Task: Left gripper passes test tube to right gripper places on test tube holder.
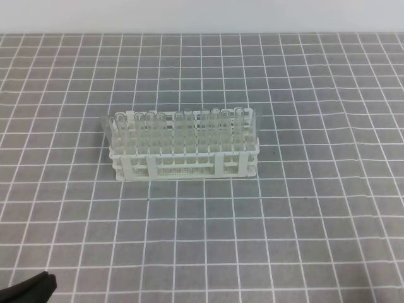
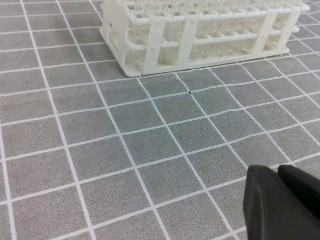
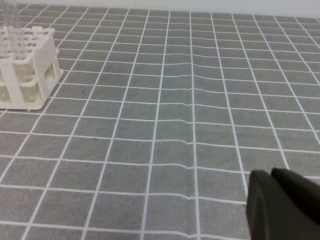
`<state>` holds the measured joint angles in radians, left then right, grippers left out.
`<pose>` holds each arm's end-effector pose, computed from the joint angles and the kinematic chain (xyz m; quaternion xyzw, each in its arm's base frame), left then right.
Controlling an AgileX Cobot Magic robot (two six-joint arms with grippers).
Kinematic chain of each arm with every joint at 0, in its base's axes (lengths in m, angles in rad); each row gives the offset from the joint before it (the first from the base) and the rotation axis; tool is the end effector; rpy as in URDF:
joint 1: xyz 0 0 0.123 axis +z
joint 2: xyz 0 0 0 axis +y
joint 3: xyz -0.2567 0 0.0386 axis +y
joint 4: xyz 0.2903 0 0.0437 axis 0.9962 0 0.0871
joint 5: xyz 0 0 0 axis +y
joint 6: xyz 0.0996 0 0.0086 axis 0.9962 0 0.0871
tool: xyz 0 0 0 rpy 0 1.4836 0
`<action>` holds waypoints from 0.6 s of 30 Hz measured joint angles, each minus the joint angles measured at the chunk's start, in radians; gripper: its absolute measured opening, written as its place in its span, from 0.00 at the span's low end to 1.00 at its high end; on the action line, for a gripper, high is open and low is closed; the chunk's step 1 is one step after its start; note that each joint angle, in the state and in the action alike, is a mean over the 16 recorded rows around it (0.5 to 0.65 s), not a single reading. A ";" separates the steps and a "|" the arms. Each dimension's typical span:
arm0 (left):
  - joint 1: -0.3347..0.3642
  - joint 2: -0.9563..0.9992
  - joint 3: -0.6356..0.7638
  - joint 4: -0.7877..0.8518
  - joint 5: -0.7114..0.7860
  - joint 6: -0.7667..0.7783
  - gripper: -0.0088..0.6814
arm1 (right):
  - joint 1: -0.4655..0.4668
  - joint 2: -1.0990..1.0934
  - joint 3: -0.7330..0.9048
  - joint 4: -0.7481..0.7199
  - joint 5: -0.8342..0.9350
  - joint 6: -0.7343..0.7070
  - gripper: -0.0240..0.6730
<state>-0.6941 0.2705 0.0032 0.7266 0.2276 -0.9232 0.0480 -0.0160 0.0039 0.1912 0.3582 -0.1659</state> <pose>0.1225 -0.0823 0.1577 0.1550 0.8057 -0.1926 0.5383 0.1285 0.0129 0.1796 -0.0341 0.7897 0.0451 0.6108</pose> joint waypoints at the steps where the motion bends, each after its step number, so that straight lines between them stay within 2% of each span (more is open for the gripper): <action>1: 0.000 0.000 0.001 0.000 0.000 0.000 0.03 | 0.000 0.000 0.000 0.000 0.000 0.000 0.02; 18: 0.000 0.000 0.003 -0.001 0.001 0.007 0.03 | 0.000 0.000 0.000 0.002 0.000 0.000 0.02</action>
<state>-0.6940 0.2706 0.0065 0.7253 0.2284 -0.9159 0.0480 -0.0160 0.0039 0.1930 0.3579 -0.1659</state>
